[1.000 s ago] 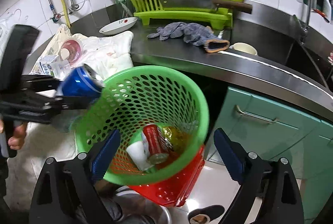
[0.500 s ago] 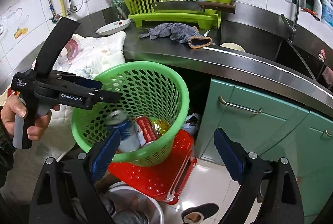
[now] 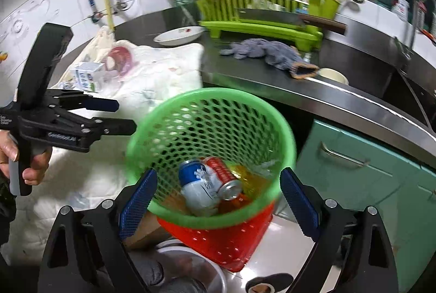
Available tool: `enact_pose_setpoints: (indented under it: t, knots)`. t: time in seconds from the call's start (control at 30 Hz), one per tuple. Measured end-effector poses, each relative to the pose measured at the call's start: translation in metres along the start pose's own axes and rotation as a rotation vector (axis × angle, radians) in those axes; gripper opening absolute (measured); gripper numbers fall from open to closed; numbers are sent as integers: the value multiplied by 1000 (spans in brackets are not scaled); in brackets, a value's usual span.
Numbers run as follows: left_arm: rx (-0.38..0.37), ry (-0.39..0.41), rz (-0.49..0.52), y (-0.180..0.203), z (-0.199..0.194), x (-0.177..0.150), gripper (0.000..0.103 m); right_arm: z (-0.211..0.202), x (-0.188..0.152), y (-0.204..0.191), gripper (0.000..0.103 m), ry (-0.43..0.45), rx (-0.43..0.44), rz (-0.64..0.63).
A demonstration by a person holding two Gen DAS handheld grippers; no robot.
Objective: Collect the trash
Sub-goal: 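Carry both cans to the green basket and release them inside, then grasp the Dongpeng bottle with the left tool while the right tool grasps the clear plastic cup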
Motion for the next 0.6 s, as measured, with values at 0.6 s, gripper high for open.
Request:
enact_pose_setpoints:
  t: [0.6]
  knots:
    - [265,79,-133,-163,-113,-71,76,44,50,-135,88,-16,172,-147]
Point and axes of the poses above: each gripper's, at about its wrist camera, not at the fingertips, and z roughly the way its jaws point, y to its right, x to its top, the point moved 9 cm from there along z, roughly the way its jaws point, and after that the axes turned 2 degrees about -y, right-handed, at the moved point
